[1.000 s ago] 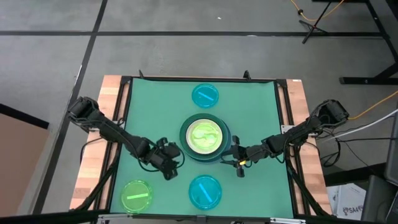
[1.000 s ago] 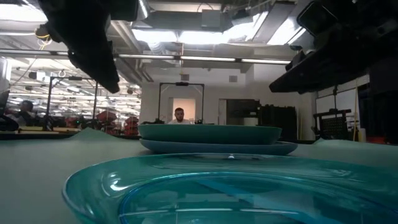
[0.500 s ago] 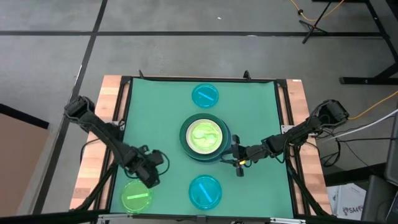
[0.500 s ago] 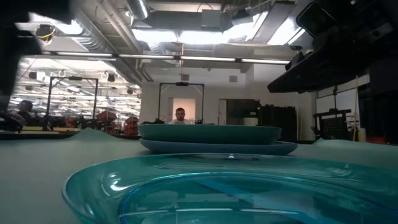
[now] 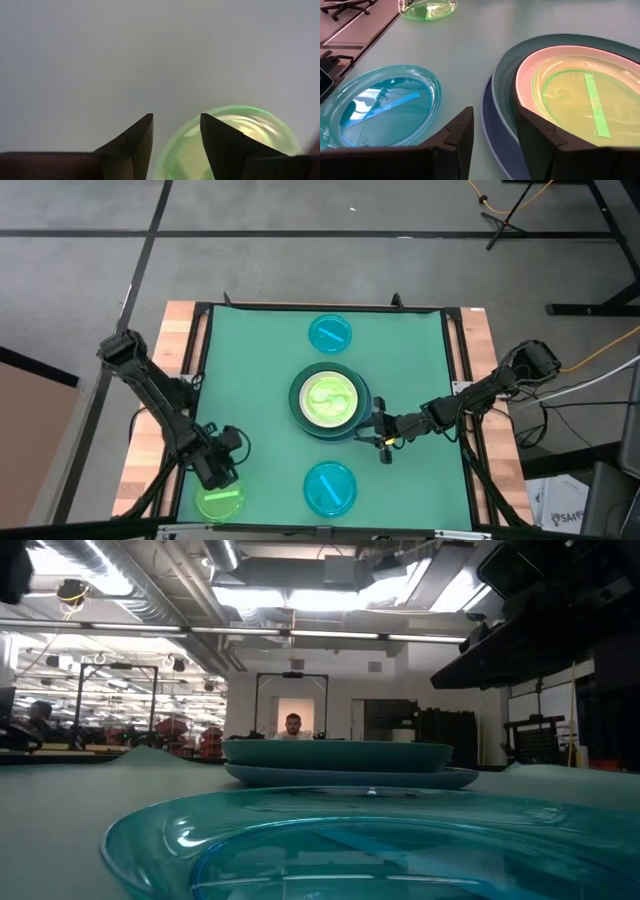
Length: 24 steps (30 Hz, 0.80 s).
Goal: Stack plastic plates
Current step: Stack the green plate on top of the green plate
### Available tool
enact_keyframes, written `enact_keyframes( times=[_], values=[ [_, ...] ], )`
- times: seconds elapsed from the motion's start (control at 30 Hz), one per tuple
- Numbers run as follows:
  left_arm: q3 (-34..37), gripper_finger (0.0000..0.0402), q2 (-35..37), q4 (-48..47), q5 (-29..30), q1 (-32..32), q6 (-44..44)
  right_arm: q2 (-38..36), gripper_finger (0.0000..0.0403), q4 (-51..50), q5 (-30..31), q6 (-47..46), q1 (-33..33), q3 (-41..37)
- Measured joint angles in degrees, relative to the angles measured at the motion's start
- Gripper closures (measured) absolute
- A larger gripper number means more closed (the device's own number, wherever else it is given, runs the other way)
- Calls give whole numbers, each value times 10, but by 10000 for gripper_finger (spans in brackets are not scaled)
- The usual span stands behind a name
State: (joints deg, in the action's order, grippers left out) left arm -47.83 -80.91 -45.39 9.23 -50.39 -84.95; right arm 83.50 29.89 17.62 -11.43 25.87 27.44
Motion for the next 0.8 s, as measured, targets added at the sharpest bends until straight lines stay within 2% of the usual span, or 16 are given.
enact_keyframes(
  times=[0.07,0.2,0.27,0.43,0.63,0.8],
  values=[
    [16,244,33,18,22,-18,-19,0,265,0,8,9,0,0],
    [53,244,97,24,121,-59,-78,0,265,0,25,14,0,0],
    [69,244,116,35,141,-71,-102,0,265,0,27,14,0,0],
    [84,244,121,36,122,-73,-140,0,265,0,25,14,0,0],
    [84,244,119,38,126,-72,-137,0,265,1,34,13,0,0],
    [108,244,119,98,91,-72,-122,0,265,1,39,12,0,0]
  ],
)
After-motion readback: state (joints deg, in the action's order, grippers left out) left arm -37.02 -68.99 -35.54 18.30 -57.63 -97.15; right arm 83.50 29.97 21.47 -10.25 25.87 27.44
